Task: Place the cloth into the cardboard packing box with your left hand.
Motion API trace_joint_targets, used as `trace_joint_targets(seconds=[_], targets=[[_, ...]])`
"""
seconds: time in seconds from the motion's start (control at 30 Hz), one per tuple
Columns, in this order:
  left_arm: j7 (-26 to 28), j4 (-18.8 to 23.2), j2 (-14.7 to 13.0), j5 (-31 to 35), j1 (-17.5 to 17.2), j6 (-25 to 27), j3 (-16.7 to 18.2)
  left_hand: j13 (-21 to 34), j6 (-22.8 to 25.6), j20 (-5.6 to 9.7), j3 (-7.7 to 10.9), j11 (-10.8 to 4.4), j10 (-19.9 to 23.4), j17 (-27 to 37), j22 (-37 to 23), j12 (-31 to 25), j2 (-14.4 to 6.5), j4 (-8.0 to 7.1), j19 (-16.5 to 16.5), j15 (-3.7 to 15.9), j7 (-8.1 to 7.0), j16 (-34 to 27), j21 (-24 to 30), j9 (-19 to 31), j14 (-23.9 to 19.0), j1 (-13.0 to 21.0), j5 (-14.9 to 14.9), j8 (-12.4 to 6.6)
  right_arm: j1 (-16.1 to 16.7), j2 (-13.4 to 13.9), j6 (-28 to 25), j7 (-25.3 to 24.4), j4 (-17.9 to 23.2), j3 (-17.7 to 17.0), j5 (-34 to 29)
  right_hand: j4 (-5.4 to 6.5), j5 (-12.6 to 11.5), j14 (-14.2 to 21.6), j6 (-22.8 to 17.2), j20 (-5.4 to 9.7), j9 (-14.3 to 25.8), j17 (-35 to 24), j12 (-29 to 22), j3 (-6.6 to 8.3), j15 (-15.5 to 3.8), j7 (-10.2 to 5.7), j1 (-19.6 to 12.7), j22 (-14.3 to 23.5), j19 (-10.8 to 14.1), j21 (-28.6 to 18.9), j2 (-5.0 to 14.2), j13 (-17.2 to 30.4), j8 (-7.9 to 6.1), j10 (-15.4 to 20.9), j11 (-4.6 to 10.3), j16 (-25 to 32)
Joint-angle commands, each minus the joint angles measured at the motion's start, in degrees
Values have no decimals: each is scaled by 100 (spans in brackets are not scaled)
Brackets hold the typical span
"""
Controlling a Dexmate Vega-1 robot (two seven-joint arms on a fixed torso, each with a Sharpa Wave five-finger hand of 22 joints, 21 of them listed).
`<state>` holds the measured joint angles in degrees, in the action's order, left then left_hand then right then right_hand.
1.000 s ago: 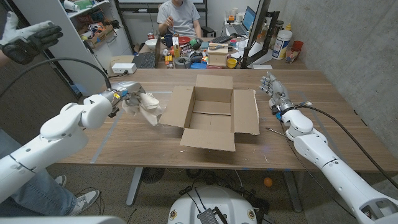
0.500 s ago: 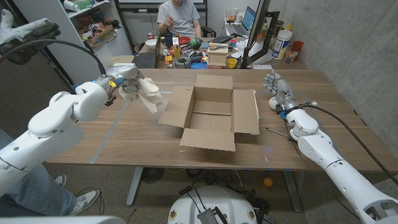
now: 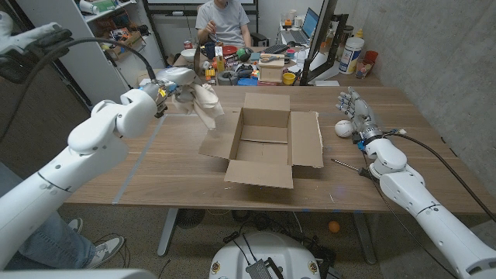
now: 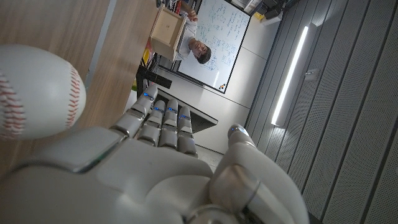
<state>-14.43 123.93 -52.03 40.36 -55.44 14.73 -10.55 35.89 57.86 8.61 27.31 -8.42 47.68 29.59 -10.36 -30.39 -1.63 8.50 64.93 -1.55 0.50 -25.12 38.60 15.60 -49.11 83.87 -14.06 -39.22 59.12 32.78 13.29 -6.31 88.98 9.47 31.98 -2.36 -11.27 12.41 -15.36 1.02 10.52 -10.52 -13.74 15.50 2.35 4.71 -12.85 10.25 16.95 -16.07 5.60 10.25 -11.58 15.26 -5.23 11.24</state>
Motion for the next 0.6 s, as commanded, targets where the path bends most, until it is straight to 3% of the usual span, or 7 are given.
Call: trace_joint_targets(seconds=[0.03, 0.33, 0.6], targets=[[-103, -829, 857, 261, 1150, -618, -1078, 112, 244, 175, 62, -39, 38, 457, -13, -24, -43, -23, -225, 1390, 242, -5, 38, 0, -1007, -2, -25, -32, 302, 204, 84, -131, 176, -272, 36, -31, -14, 54, -61, 15, 17, -14, 2, 28, -38, -17, -25, 33, 63, 30, 32, 19, -2, 56, 9, -5], [-317, -1276, 1387, 424, 1611, -1047, -1581, 186, 235, 168, 101, -64, 48, 507, -9, -24, -23, -19, -274, 1387, 204, 28, 56, -12, -1024, -16, -33, -45, 332, 220, 133, -105, 151, -351, 108, -33, -14, 64, -74, 21, 17, -13, 5, 28, -41, -17, -28, 33, 74, 37, 32, 20, -2, 71, 16, -6], [-303, -1326, 1590, 219, 1413, -1335, -1618, 234, 225, 167, 127, -49, 40, 538, -9, -14, -15, -19, -300, 1394, 211, 47, 74, -8, -1043, -26, -38, -59, 251, 196, 194, -33, 64, -322, 116, -35, -13, 87, -83, 8, 17, -14, 7, 29, -29, -17, -29, 34, 89, 42, 33, 20, 0, 90, 15, -1]])
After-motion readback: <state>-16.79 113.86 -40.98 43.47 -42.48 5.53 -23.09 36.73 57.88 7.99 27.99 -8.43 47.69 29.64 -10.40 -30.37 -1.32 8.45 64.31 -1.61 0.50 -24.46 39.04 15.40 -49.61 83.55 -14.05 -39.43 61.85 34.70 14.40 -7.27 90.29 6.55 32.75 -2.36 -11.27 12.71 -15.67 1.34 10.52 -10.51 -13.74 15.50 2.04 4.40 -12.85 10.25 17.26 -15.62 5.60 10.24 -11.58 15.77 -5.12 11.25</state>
